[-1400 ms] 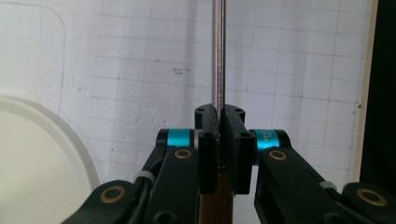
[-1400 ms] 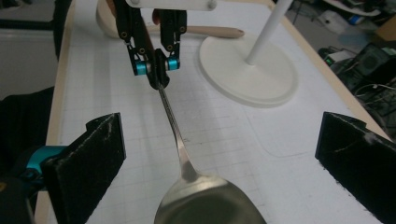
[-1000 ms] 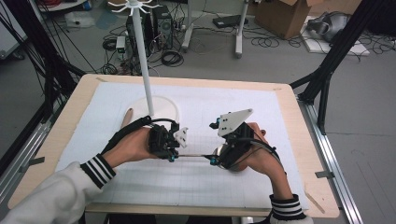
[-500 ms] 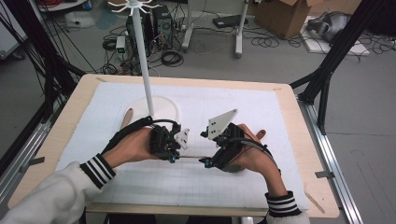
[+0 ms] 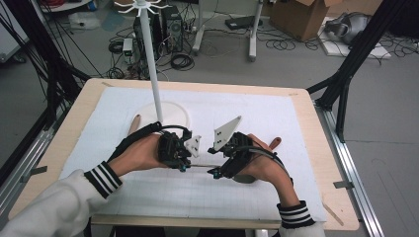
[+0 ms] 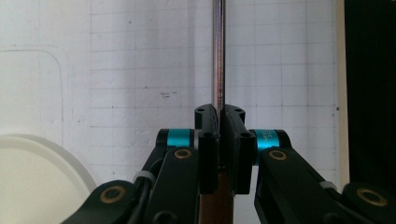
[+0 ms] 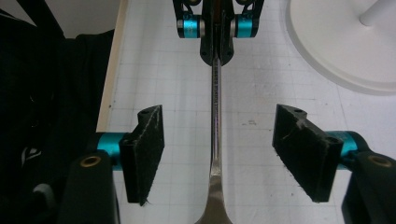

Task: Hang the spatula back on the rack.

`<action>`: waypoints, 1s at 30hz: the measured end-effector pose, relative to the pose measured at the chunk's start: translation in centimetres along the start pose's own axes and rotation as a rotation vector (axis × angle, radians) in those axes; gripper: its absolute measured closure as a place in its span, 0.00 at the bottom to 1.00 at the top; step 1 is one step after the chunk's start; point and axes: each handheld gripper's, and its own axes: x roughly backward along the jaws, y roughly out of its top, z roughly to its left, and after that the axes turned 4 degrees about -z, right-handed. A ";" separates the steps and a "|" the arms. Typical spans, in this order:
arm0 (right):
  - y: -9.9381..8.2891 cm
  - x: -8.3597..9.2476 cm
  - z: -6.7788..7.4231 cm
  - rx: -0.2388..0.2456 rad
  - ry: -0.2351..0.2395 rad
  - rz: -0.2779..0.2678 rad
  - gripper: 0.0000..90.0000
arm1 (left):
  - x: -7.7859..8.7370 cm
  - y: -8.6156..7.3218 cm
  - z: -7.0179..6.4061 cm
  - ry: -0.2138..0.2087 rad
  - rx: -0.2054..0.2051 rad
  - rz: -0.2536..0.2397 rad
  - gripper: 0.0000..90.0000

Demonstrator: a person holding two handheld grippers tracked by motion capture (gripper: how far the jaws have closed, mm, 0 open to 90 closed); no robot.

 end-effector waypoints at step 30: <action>0.2 -1.5 -0.4 -0.033 0.041 0.085 0.75 | 0.4 0.0 0.0 -0.006 0.012 -0.023 0.94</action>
